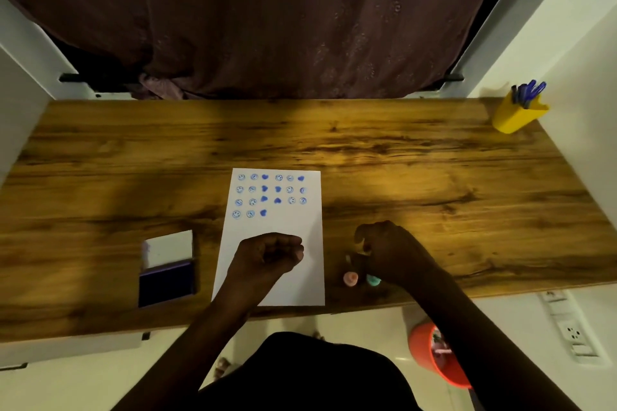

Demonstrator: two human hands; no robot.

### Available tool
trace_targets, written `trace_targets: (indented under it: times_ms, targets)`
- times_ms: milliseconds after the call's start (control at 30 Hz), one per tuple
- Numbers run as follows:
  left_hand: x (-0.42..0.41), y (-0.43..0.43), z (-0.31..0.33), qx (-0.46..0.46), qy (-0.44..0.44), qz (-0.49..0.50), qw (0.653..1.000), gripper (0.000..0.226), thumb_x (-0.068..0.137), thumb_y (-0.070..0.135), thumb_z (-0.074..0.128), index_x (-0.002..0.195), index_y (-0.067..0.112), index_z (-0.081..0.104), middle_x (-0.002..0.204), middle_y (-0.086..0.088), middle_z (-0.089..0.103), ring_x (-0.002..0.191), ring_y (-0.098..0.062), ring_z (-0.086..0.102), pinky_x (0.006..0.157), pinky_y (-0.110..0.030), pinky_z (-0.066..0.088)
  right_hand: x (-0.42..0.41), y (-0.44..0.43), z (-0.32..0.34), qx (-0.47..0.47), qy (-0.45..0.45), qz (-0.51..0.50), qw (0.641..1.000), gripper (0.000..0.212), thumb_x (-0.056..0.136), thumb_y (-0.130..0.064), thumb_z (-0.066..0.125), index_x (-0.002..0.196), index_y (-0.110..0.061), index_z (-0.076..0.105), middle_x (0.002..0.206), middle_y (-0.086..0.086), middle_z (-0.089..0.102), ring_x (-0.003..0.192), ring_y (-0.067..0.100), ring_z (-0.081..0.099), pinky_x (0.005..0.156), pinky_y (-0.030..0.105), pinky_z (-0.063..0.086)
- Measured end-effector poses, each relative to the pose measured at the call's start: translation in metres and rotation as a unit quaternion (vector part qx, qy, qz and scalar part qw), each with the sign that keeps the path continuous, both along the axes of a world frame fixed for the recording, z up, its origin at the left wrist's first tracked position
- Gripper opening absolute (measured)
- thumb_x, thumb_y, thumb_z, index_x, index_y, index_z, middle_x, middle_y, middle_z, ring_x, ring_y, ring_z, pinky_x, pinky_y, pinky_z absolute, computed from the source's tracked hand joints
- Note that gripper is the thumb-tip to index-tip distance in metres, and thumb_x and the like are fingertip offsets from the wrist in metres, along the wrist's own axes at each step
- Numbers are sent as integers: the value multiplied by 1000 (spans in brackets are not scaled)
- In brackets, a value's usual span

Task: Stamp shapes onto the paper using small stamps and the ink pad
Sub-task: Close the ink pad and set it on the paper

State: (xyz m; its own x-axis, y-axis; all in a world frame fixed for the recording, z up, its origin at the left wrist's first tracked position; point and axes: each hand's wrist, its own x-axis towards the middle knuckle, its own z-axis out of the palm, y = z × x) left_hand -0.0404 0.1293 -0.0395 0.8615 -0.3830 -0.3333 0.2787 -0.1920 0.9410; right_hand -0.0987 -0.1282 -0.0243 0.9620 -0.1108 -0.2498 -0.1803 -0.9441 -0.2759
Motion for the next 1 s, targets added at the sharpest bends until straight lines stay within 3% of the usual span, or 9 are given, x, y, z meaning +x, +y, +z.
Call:
trace_targets:
  times_ms: [67, 133, 267, 400, 533, 633, 733, 833, 1000]
  targets:
    - [3, 6, 1, 2, -2, 15, 1000, 27, 85, 2, 79, 97, 26, 79, 98, 0, 83, 99, -25, 78, 87, -40, 64, 5, 2, 10, -24, -37, 8, 999, 43, 88, -50, 68, 120, -21, 69, 113, -1, 74, 103, 18, 69, 79, 21, 44]
    - [6, 14, 2, 3, -5, 35, 999, 26, 86, 0, 78, 97, 23, 78, 95, 1, 83, 95, -24, 79, 83, -36, 65, 14, 9, 22, -40, -67, 14, 997, 36, 91, -47, 65, 114, -20, 71, 106, -1, 76, 95, 17, 71, 79, 25, 53]
    - [15, 38, 4, 15, -6, 70, 997, 21, 89, -1, 75, 107, 9, 75, 103, -11, 80, 94, -27, 77, 78, -30, 64, 37, 39, 37, 17, -98, 16, 995, 21, 93, -41, 64, 100, -24, 76, 92, -7, 77, 73, 7, 68, 69, 27, 59]
    - [20, 72, 3, 36, -17, 110, 993, 21, 92, -5, 71, 107, 7, 76, 99, -11, 81, 92, -27, 78, 73, -25, 63, 55, 83, 31, 77, -105, 25, 991, 26, 93, -42, 65, 104, -21, 77, 97, -7, 78, 81, 7, 70, 76, 23, 57]
    - [21, 112, -4, 83, -14, 172, 982, 14, 91, 8, 75, 88, 22, 78, 72, 2, 79, 64, -20, 74, 53, -25, 59, 69, 129, 18, 131, -94, 34, 986, 23, 92, -40, 68, 102, -20, 77, 104, -5, 78, 91, 9, 70, 74, 15, 47]
    - [21, 146, -12, 90, -1, 205, 975, 12, 95, 13, 71, 93, 22, 78, 85, -4, 81, 78, -23, 80, 66, -33, 66, 80, 160, 6, 163, -69, 32, 984, 23, 92, -38, 69, 104, -19, 77, 109, -4, 77, 97, 11, 70, 81, 16, 47]
    - [21, 178, -20, 114, -28, 215, 969, 14, 98, 14, 67, 109, 15, 77, 108, -11, 79, 93, -26, 79, 82, -44, 66, 91, 185, -4, 202, -48, 31, 978, 24, 92, -37, 70, 104, -18, 78, 105, -3, 78, 93, 10, 71, 76, 11, 46]
    - [24, 205, -28, 156, -46, 237, 958, 19, 96, 17, 71, 115, 17, 76, 111, -5, 77, 96, -21, 76, 81, -45, 65, 100, 208, -14, 230, -23, 26, 973, 26, 91, -35, 72, 107, -16, 78, 107, 1, 78, 95, 14, 71, 74, 16, 46]
    - [32, 232, -40, 207, -29, 236, 949, 34, 92, 15, 73, 125, 17, 72, 124, -4, 74, 104, -29, 74, 90, -54, 62, 111, 236, -31, 254, 7, 9, 967, 28, 92, -30, 71, 115, -15, 74, 116, 5, 75, 109, 20, 69, 88, 25, 49]
